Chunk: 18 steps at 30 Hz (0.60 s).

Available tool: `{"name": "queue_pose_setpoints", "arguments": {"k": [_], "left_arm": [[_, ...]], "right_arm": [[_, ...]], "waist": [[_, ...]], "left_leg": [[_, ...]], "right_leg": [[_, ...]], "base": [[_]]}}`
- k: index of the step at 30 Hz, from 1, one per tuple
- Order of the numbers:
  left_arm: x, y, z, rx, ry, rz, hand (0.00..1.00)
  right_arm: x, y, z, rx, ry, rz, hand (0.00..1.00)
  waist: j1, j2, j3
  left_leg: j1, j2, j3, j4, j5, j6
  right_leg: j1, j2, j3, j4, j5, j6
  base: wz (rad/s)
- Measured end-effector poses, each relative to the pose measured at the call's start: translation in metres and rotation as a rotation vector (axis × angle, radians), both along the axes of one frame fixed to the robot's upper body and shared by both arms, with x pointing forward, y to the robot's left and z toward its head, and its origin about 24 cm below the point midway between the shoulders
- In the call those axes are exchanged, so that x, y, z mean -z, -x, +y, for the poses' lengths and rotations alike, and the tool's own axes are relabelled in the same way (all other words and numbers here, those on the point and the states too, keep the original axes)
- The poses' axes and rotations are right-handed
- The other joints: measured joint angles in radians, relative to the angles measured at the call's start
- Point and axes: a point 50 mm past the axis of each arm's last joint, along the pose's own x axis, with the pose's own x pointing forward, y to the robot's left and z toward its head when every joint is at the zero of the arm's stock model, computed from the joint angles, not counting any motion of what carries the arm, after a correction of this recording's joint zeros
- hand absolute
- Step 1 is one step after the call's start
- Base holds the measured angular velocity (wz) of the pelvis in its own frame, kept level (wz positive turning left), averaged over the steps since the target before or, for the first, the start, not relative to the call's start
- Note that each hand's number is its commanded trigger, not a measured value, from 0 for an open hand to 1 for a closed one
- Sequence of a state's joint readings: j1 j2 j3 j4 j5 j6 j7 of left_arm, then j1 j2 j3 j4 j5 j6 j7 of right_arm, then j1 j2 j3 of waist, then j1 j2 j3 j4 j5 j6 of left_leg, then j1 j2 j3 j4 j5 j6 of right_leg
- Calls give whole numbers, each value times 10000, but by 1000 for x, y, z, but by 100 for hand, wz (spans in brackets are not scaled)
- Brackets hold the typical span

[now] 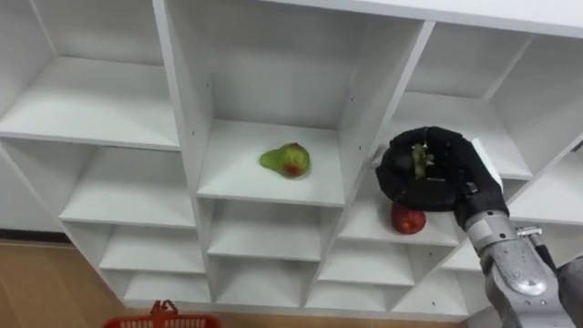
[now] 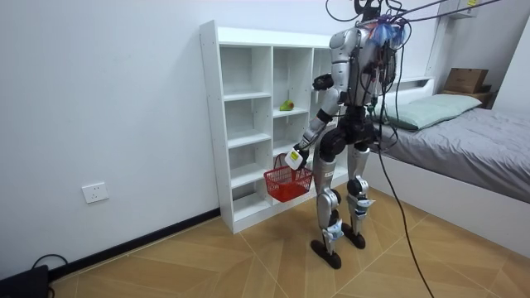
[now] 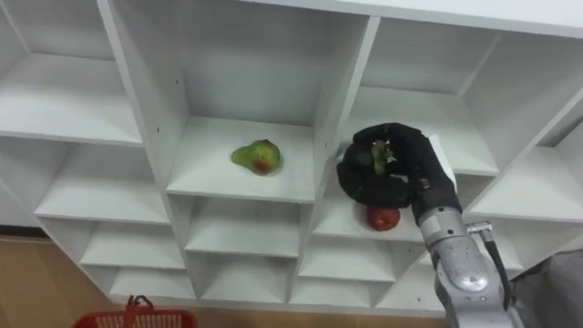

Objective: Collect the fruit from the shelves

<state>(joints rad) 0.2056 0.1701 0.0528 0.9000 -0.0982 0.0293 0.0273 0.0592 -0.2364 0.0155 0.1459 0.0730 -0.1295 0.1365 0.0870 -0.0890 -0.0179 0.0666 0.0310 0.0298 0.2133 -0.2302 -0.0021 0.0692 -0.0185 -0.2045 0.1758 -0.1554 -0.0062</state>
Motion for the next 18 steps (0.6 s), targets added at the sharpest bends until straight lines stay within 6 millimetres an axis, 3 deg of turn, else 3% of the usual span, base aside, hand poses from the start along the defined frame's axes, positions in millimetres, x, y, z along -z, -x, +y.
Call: {"name": "queue_pose_setpoints", "arguments": {"k": [4,8,9,12,14,16,17,18], "left_arm": [[0,-4,-3,211,-45,-25,100],[-1,-18,-11,712,193,-288,100],[-1,-20,-12,778,306,-329,100],[-1,-22,-13,860,454,-362,100],[-1,-22,-13,881,489,-376,100],[-1,-23,-13,900,512,-391,100],[-2,-25,-14,918,513,-444,100],[-2,-28,-14,978,511,-494,100]], "right_arm": [[5,4,12,-1034,-59,437,100],[45,36,41,-3365,398,3332,100],[49,40,50,-4042,511,3703,100],[49,42,56,-4803,685,3864,100],[48,41,55,-4941,729,3891,100],[46,39,55,-5106,760,3841,100],[45,37,56,-5154,767,3787,100],[45,36,57,-5209,764,3773,100]], "waist": [[-69,14,13],[52,43,140],[64,80,208],[85,148,279],[67,88,291],[90,31,265],[98,-48,210],[98,-45,226]], "left_leg": [[93,40,132,-155,4,-11],[-39,49,195,-175,7,-18],[-122,50,233,-167,8,-15],[-284,38,267,-156,30,-11],[-283,54,264,-156,34,-18],[-350,66,250,-152,35,-20],[-409,67,244,-132,36,-22],[-464,65,235,-89,36,-22]], "right_leg": [[-29,47,168,2,6,-9],[-228,44,197,109,6,-9],[-357,44,266,146,6,-9],[-551,44,361,152,9,-15],[-562,57,355,135,9,-15],[-609,60,319,124,9,-15],[-681,59,325,126,9,-15],[-732,51,328,125,11,-18]], "base": [[-13],[-2],[-13],[-8],[0],[3],[0],[0]]}}
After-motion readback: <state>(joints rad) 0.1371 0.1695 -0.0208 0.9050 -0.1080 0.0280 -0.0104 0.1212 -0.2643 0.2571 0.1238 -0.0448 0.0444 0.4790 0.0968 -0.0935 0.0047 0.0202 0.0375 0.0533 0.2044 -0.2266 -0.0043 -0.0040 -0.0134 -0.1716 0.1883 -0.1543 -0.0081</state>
